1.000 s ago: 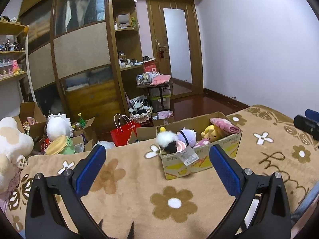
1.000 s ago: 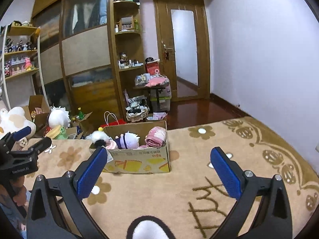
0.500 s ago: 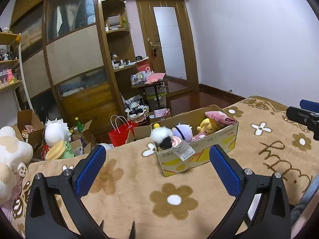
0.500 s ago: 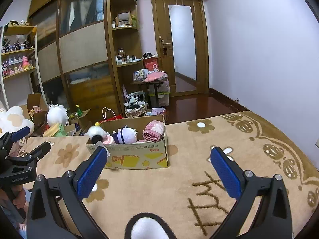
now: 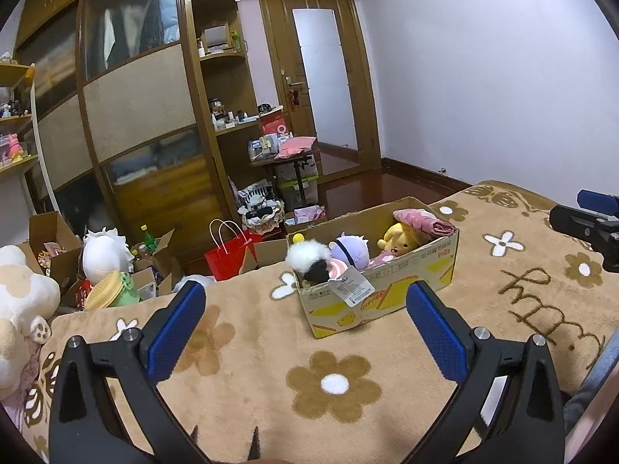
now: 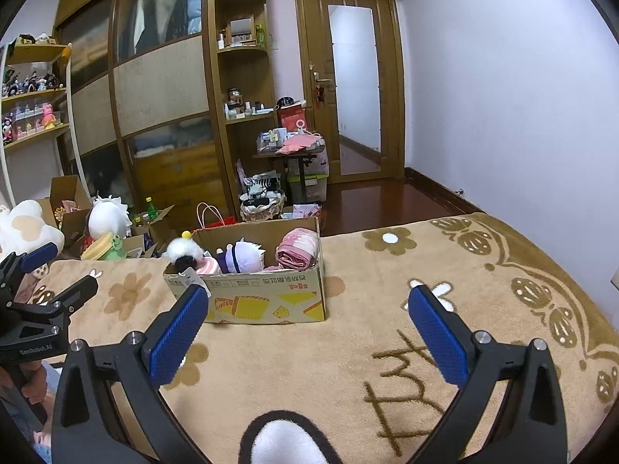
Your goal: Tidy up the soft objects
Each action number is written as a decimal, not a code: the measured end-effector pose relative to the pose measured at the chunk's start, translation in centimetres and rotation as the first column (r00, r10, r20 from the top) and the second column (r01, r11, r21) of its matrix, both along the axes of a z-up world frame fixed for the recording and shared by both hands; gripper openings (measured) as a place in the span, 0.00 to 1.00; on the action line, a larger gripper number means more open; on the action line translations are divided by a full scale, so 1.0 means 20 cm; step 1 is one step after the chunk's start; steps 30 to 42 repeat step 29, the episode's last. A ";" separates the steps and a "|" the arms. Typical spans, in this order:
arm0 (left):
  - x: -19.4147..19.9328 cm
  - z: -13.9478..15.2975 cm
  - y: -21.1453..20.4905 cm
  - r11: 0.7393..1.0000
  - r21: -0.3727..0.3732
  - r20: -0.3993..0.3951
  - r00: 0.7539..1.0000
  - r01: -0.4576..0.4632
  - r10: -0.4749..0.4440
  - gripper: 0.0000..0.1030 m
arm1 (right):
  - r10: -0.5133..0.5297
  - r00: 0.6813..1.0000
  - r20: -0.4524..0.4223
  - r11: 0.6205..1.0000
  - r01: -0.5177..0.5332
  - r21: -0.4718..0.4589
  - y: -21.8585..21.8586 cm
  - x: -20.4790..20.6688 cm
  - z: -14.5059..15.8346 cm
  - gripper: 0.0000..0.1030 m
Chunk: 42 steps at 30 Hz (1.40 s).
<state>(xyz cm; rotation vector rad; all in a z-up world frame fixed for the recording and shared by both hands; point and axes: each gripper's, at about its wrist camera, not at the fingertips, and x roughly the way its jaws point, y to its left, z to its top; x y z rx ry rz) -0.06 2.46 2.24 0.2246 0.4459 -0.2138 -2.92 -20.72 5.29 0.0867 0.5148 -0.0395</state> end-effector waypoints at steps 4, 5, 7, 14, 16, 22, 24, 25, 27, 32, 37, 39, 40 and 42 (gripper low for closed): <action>0.00 0.00 0.00 1.000 -0.004 -0.001 1.000 -0.003 0.003 1.00 | -0.001 1.000 0.000 1.000 0.001 -0.001 0.00 0.00 0.00 1.00; 0.00 0.00 0.00 1.000 -0.005 -0.003 1.000 -0.002 0.002 1.00 | -0.002 1.000 0.001 1.000 0.002 -0.001 0.00 0.00 0.00 1.00; 0.00 0.00 0.00 1.000 -0.007 -0.005 1.000 -0.003 0.002 1.00 | -0.001 1.000 0.000 1.000 0.001 -0.002 0.00 0.00 0.00 1.00; 0.01 0.00 0.00 1.000 -0.018 -0.012 1.000 -0.011 0.010 1.00 | -0.001 1.000 -0.003 1.000 0.001 -0.002 0.00 0.00 -0.01 1.00; 0.01 0.00 0.00 1.000 -0.021 -0.013 1.000 -0.011 0.011 1.00 | -0.001 1.000 -0.003 1.000 0.001 -0.002 0.00 0.00 -0.01 1.00; 0.02 0.00 0.01 1.000 -0.022 -0.015 1.000 -0.009 0.009 1.00 | -0.001 1.000 -0.003 1.000 0.001 -0.002 0.00 0.00 -0.01 1.00; 0.01 0.00 0.01 1.000 -0.021 -0.013 1.000 -0.012 0.012 1.00 | -0.001 1.000 -0.004 1.000 0.001 -0.001 0.00 0.00 -0.01 1.00; 0.02 0.00 0.01 1.000 -0.021 -0.013 1.000 -0.012 0.011 1.00 | 0.000 1.000 -0.004 1.000 0.000 -0.002 0.00 0.00 -0.01 1.00; 0.02 0.00 0.01 1.000 -0.022 -0.014 1.000 -0.013 0.013 1.00 | -0.001 1.000 -0.005 1.000 0.001 -0.002 0.00 0.00 -0.01 1.00; 0.02 0.00 0.01 1.000 -0.022 -0.015 1.000 -0.012 0.012 1.00 | -0.001 1.000 -0.003 1.000 0.001 -0.002 0.00 0.00 -0.01 1.00; 0.02 0.00 0.01 1.000 -0.022 -0.015 1.000 -0.012 0.012 1.00 | -0.001 1.000 -0.003 1.000 0.001 -0.002 0.00 0.00 -0.01 1.00; 0.02 0.00 0.01 1.000 -0.022 -0.015 1.000 -0.012 0.012 1.00 | -0.001 1.000 -0.003 1.000 0.001 -0.002 0.00 0.00 -0.01 1.00; 0.02 0.00 0.01 1.000 -0.022 -0.015 1.000 -0.012 0.012 1.00 | -0.001 1.000 -0.003 1.000 0.001 -0.002 0.00 0.00 -0.01 1.00; 0.02 0.00 0.01 1.000 -0.022 -0.015 1.000 -0.012 0.012 1.00 | -0.001 1.000 -0.003 1.000 0.001 -0.002 0.00 0.00 -0.01 1.00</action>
